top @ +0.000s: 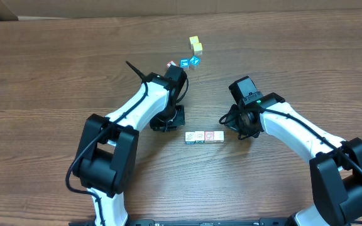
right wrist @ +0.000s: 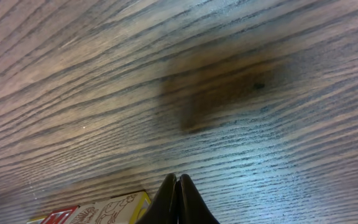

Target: Flip 4 blocks

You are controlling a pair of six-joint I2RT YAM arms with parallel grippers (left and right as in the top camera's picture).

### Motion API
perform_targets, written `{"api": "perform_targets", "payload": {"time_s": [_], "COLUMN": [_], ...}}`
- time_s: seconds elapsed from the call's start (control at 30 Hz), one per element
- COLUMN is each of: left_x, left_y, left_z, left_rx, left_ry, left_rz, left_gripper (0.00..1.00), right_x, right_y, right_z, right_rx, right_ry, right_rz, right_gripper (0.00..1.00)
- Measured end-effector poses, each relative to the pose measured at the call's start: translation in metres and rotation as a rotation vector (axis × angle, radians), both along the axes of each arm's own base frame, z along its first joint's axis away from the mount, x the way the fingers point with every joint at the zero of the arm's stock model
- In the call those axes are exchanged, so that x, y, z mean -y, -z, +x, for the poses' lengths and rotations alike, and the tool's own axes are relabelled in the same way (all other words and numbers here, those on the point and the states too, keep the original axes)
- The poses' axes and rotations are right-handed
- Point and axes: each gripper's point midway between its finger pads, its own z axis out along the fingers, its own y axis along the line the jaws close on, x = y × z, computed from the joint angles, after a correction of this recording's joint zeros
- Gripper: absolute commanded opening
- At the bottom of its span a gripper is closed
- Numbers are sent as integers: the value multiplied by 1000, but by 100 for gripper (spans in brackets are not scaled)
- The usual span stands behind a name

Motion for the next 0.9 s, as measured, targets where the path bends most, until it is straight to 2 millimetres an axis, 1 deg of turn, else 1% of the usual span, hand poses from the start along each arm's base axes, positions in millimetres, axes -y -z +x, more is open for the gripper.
{"api": "perform_targets", "payload": {"time_s": [0.2,0.4,0.67,0.9], "left_x": [5,12,13,20], "left_y": [0,-1,-3,-3], "left_z": [-8,-14,-23,-25], "left_rx": [-40,-69,-109,-105], "left_ry": [1,4,5,24], "left_rz": [-31,-78,-79,-85], "left_gripper": [4,4,4,4], "right_x": [3,1,-8,-10], "right_y": [3,5,7,16], "right_z": [-14,-14,-16,-26], "right_rx": [-60,-56,-65,-95], "right_ry": [12,17,7,5], "right_rz": [-5,9,62,85], "right_gripper": [4,4,4,4]}}
